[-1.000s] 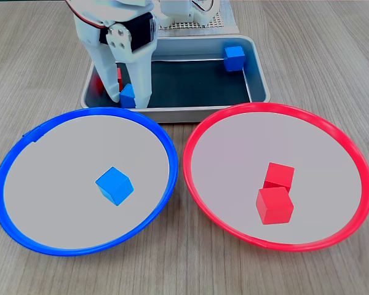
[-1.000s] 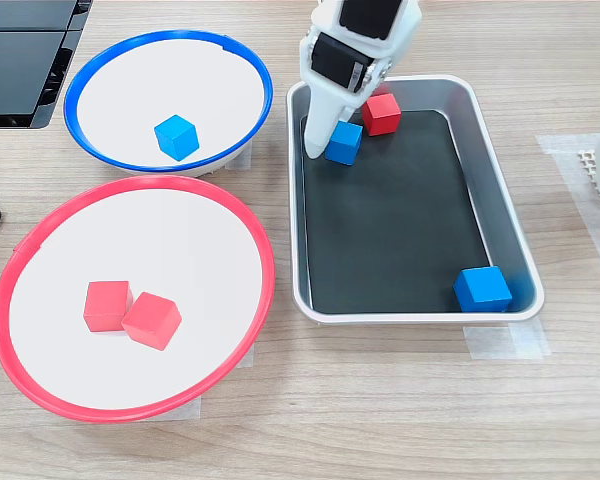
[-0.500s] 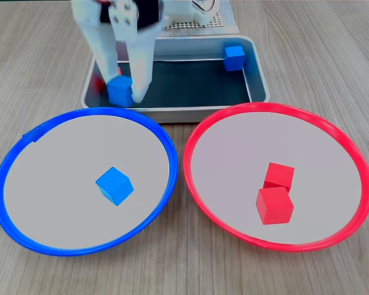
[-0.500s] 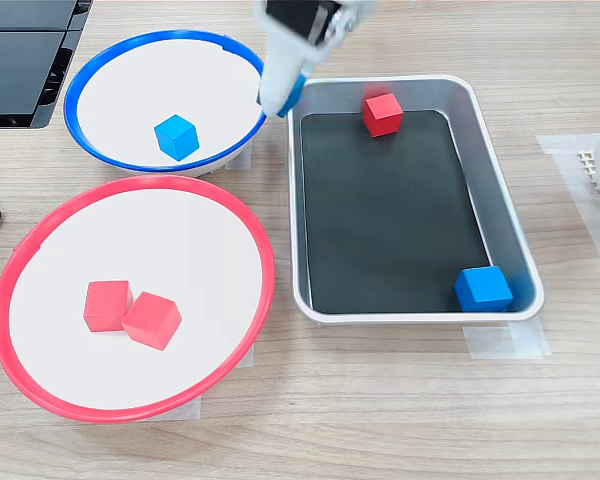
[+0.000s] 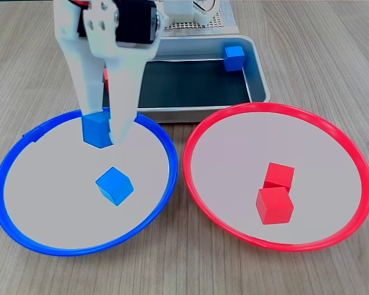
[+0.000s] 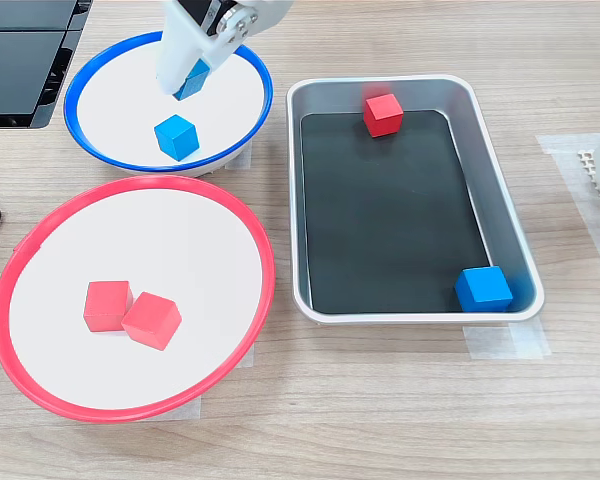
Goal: Move six blocks tray to matching dishes
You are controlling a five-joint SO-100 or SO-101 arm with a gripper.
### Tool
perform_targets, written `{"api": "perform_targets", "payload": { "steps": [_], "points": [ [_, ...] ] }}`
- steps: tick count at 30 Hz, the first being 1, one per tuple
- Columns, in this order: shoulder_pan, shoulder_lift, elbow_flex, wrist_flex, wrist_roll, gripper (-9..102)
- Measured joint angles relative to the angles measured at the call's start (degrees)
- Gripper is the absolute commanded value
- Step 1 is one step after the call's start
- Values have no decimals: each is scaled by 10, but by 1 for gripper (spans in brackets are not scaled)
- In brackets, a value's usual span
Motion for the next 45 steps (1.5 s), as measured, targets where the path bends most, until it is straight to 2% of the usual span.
{"api": "perform_targets", "payload": {
  "steps": [3, 5, 7, 11, 14, 17, 20, 25, 26, 28, 30, 33, 37, 45],
  "points": [
    [6, -1, 0, 20, -19, 23],
    [1, -1, 0, 33, -28, 21],
    [4, -1, 0, 52, -37, 0],
    [7, 32, 1, 133, -102, 0],
    [28, 82, 30, 241, -222, 0],
    [34, 137, 107, 265, -268, 0],
    [54, 199, 200, 265, -237, 0],
    [81, 268, 303, 229, -13, 0],
    [94, 276, 312, 223, 71, 2],
    [94, 283, 314, 222, 149, 12],
    [113, 284, 314, 222, 192, 19],
    [119, 284, 314, 222, 202, 21],
    [158, 275, 321, 219, 152, 20],
    [184, 217, 342, 154, 85, 17]
  ]
}}
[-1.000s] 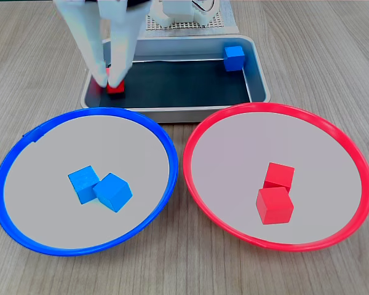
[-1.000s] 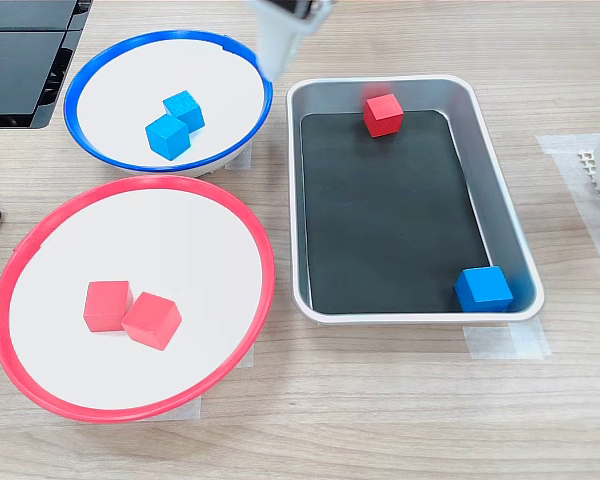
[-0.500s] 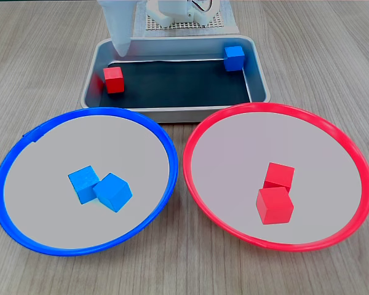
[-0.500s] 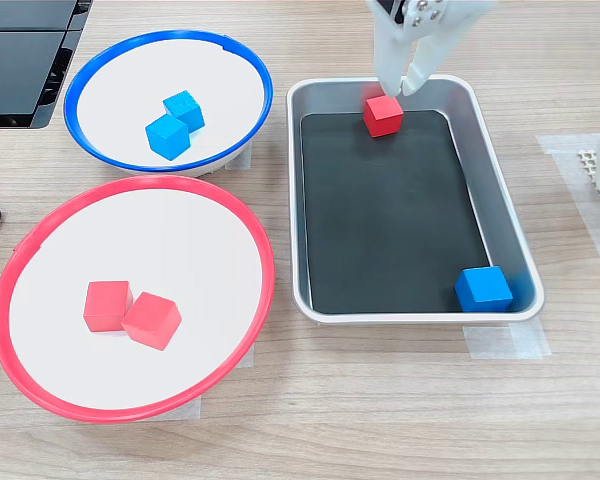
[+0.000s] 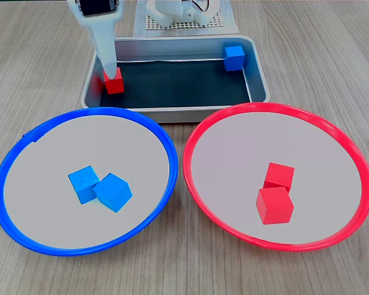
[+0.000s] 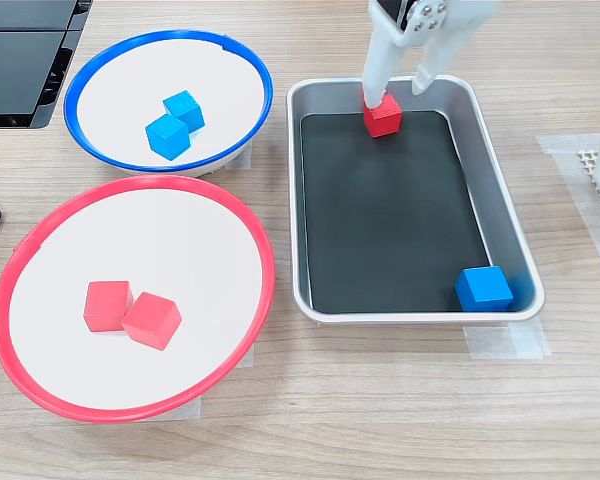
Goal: Move six blocks tray to matching dishes
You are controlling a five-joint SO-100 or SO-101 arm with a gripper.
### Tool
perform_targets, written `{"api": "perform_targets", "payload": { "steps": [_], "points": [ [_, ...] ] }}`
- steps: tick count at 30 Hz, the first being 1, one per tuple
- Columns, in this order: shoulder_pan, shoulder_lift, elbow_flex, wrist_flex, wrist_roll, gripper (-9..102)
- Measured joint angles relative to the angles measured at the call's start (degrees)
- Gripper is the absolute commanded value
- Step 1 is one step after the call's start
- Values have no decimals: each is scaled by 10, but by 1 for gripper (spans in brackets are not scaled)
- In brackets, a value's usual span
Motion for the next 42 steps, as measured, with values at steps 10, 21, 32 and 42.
{"api": "perform_targets", "payload": {
  "steps": [10, 21, 32, 42],
  "points": [
    [-23, -33, 2, -55, -2, 4],
    [-113, -34, -69, 40, -60, 0],
    [-370, -60, -218, -169, -28, 0],
    [-432, -107, -166, -293, -81, 18]
  ]
}}
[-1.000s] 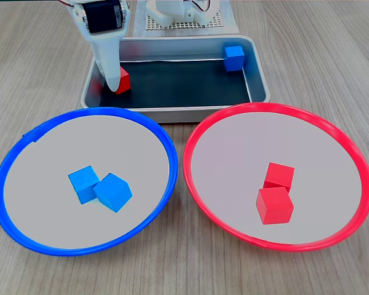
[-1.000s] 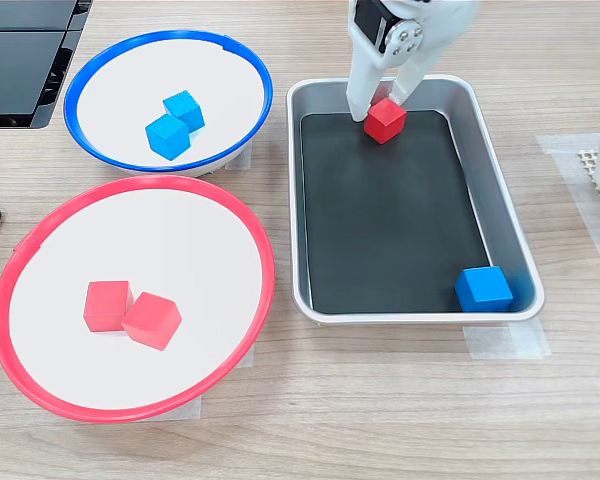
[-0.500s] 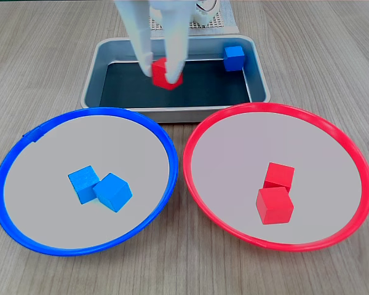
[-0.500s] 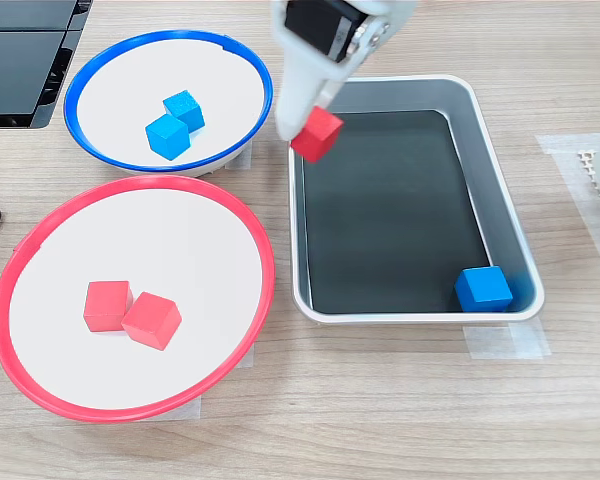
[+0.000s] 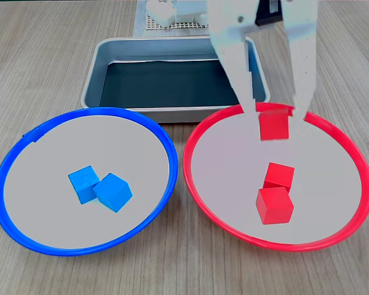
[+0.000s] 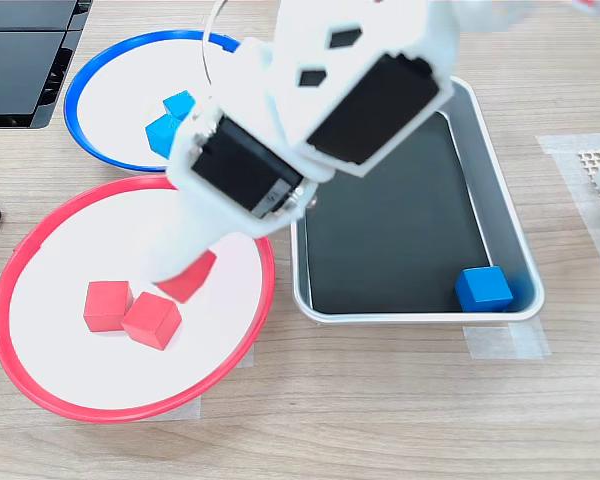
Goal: Move six blocks tray to matching dishes
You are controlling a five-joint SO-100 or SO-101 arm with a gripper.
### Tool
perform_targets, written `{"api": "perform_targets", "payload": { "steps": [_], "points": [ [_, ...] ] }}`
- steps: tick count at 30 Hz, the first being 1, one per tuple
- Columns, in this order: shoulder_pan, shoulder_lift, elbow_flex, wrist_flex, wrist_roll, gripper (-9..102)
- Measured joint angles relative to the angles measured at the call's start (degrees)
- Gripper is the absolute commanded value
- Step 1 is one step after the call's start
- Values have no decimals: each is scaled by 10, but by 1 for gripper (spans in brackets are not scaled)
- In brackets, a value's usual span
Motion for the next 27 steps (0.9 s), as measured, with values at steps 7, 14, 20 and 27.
{"api": "perform_targets", "payload": {
  "steps": [7, 14, 20, 27],
  "points": [
    [3, 14, 5, 80, -102, 0],
    [64, 99, -24, 439, -334, 0],
    [117, 193, 83, 603, -498, 0],
    [74, 223, 155, 560, -494, 0]
  ]
}}
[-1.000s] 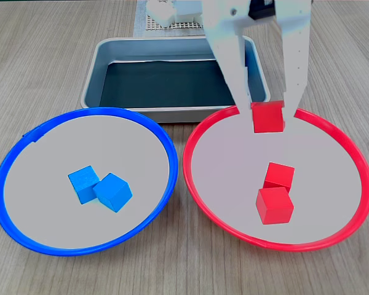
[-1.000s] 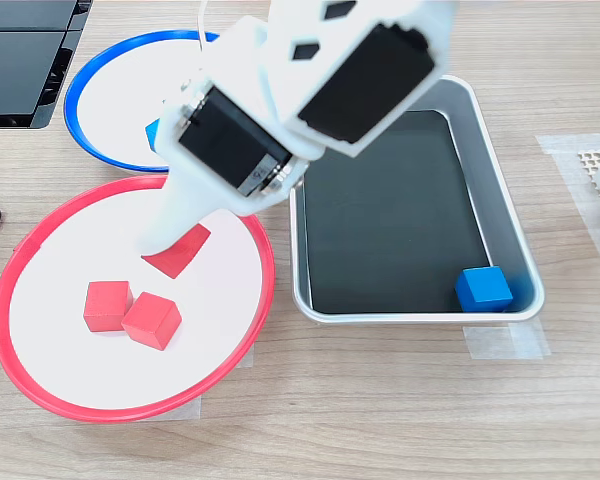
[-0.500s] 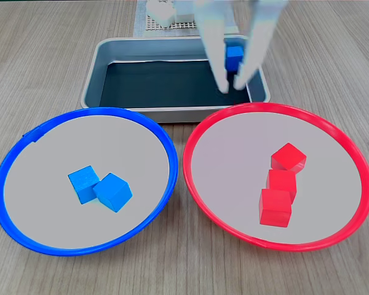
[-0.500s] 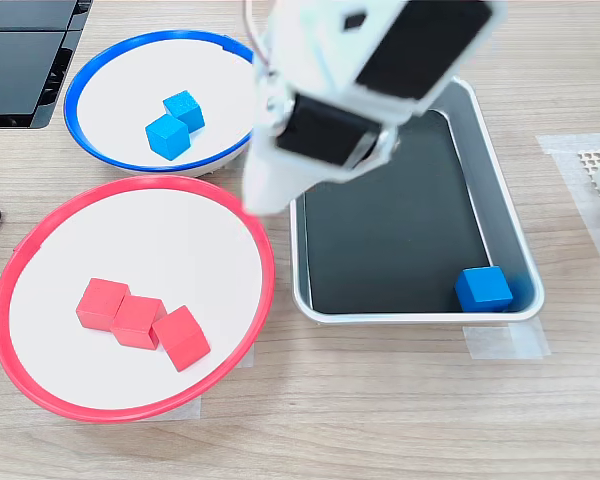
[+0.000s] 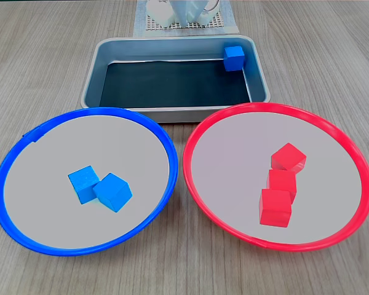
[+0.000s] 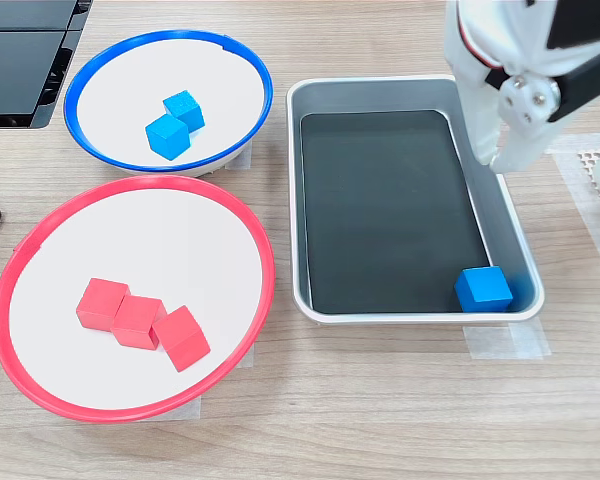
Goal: Move six blocks tray to matching dishes
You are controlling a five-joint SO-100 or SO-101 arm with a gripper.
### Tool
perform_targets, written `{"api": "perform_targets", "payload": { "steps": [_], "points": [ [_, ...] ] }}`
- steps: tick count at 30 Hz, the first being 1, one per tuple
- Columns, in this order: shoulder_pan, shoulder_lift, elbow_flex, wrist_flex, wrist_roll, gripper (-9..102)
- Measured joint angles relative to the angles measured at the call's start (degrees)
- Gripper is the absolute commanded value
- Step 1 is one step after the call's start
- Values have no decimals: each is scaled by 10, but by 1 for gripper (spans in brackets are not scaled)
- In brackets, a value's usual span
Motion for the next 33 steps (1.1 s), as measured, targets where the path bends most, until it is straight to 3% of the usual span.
{"api": "perform_targets", "payload": {
  "steps": [3, 5, 7, 12, 14, 17, 19, 23, 25, 26, 28, 30, 33],
  "points": [
    [-48, 22, 30, -37, 112, 0],
    [-93, 52, 55, -120, 299, 0],
    [-98, 73, 69, -149, 459, 0],
    [-120, 103, 76, -129, 794, 0],
    [-140, 109, 77, -91, 807, 0],
    [-149, 112, 80, -45, 688, 0],
    [-142, 97, 77, -44, 529, 0],
    [-124, 72, 81, -149, 131, 0],
    [-120, 70, 89, -219, -20, 0],
    [-117, 70, 93, -258, -157, 0],
    [-124, 69, 93, -268, -230, 1],
    [-127, 72, 89, -237, -352, 1],
    [-120, 91, 84, -192, -455, 1]
  ]
}}
